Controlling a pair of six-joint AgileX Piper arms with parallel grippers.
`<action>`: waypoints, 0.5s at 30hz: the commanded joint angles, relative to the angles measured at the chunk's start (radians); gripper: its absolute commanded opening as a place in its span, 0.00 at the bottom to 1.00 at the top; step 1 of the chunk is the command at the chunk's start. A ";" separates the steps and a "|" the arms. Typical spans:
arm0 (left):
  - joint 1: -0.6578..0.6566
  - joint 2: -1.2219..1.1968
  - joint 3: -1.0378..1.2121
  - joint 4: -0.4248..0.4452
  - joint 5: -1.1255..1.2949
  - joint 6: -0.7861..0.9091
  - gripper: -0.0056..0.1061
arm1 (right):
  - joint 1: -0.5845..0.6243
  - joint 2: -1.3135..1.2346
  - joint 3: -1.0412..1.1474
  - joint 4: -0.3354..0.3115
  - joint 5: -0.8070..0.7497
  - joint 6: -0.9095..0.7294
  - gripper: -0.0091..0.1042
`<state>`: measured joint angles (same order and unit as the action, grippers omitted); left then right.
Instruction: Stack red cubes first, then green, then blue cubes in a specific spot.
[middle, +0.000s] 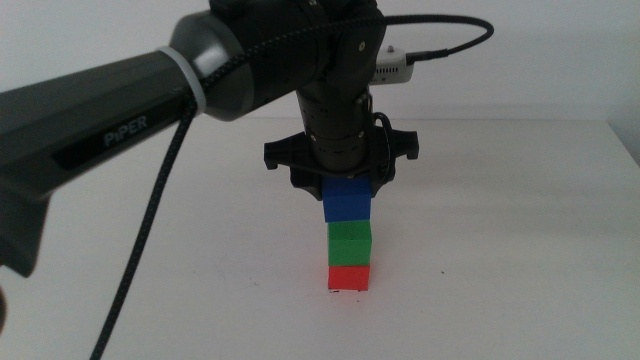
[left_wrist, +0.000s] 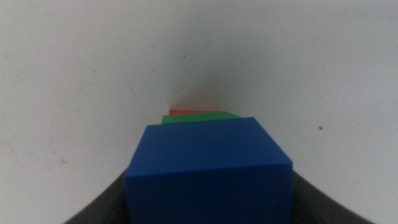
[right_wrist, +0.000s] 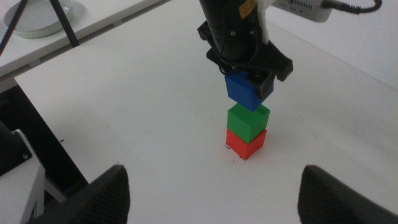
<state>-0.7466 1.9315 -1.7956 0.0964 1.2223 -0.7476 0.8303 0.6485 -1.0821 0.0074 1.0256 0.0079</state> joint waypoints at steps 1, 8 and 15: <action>-0.003 0.013 -0.012 0.005 -0.001 -0.016 0.03 | -0.004 -0.004 0.005 -0.001 -0.010 -0.008 0.90; -0.001 0.063 -0.012 0.001 -0.001 -0.007 0.03 | -0.004 -0.004 0.005 -0.001 -0.010 -0.008 0.90; -0.001 0.067 -0.012 -0.013 -0.001 0.017 0.03 | -0.004 -0.004 0.005 -0.001 -0.010 -0.008 0.90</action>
<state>-0.7466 2.0006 -1.8022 0.0927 1.2242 -0.7367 0.8303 0.6485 -1.0821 0.0074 1.0256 0.0079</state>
